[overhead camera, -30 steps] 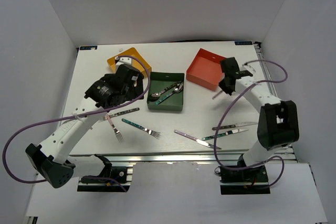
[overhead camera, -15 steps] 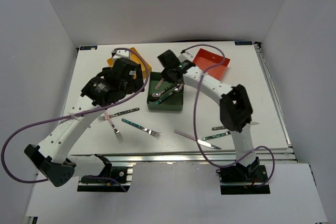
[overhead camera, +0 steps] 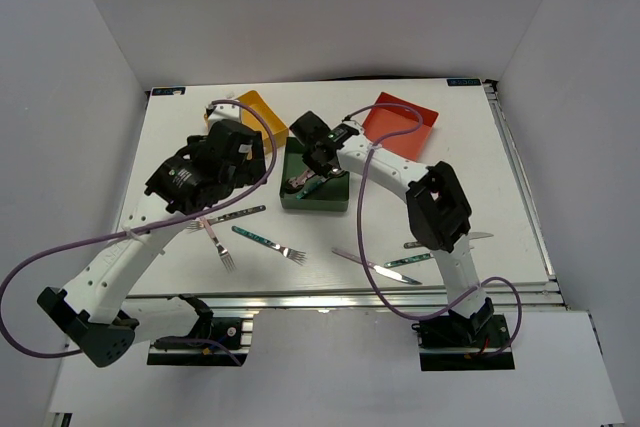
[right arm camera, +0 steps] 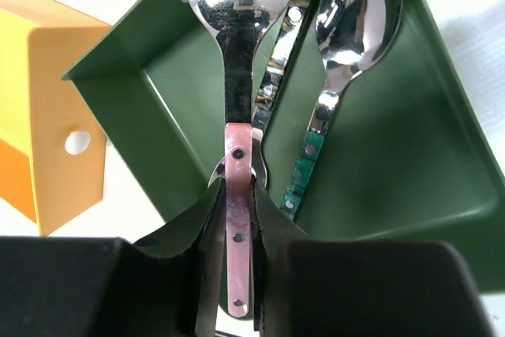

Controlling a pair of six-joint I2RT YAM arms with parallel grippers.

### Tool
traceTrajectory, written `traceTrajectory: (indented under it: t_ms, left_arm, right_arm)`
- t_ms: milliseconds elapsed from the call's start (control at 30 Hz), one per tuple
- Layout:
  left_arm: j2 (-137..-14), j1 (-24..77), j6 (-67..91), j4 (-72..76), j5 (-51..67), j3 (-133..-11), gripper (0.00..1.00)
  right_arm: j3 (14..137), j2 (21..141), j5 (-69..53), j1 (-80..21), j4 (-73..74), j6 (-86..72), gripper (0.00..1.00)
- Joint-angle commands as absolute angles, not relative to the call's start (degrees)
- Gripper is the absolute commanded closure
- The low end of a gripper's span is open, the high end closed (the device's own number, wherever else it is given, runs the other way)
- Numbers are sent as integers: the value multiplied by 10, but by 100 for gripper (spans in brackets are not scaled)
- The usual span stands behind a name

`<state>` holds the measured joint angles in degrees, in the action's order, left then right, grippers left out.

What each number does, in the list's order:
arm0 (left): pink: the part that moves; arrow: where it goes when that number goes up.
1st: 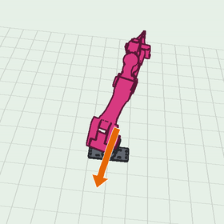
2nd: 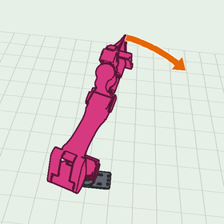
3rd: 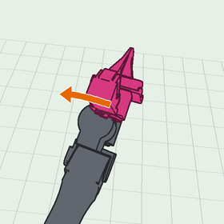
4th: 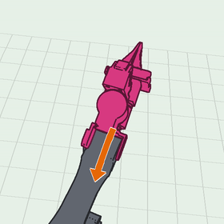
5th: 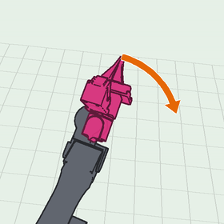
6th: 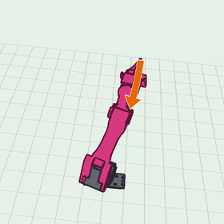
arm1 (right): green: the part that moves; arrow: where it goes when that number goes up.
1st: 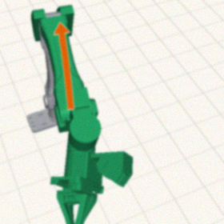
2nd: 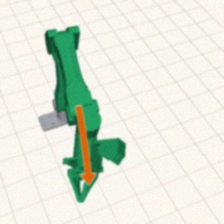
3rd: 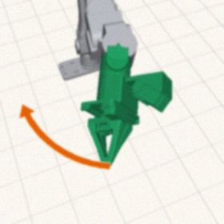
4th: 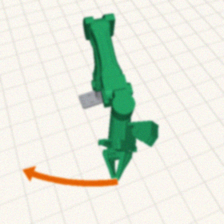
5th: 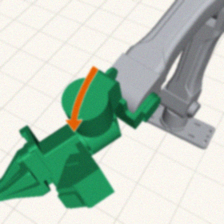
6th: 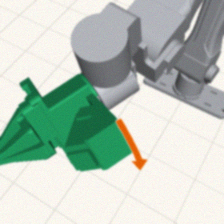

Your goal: Sort the eating utensils into containers

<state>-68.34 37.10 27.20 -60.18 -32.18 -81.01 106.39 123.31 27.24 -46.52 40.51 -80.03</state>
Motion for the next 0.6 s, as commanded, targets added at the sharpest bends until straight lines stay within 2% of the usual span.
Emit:
traceTrajectory:
  t_ms: [0, 100, 167, 200, 300, 367, 400, 567]
  left_arm:
    - [-664, 371, 271, -603, -328, -798, 2]
    - [-660, 371, 272, -600, -330, -791, 2]
    - [-659, 371, 272, -599, -328, -788, 2]
    - [-659, 371, 273, -598, -328, -786, 2]
    - [-658, 371, 279, -596, -330, -780, 2]
    - [-659, 371, 293, -596, -335, -780, 2]
    - [-659, 371, 298, -595, -338, -780, 2]
    - [-669, 371, 366, -606, -365, -787, 2]
  right_arm:
    - [1062, 1197, 301, -475, 414, -825, 80]
    - [1063, 1193, 304, -478, 414, -820, 79]
    - [1064, 1192, 303, -479, 414, -817, 75]
    - [1065, 1189, 301, -480, 416, -817, 65]
    - [1065, 1180, 310, -485, 425, -818, 50]
    - [1064, 1173, 315, -486, 432, -817, 44]
    - [1065, 1166, 320, -486, 435, -817, 36]
    - [1071, 1122, 344, -485, 410, -728, 33]
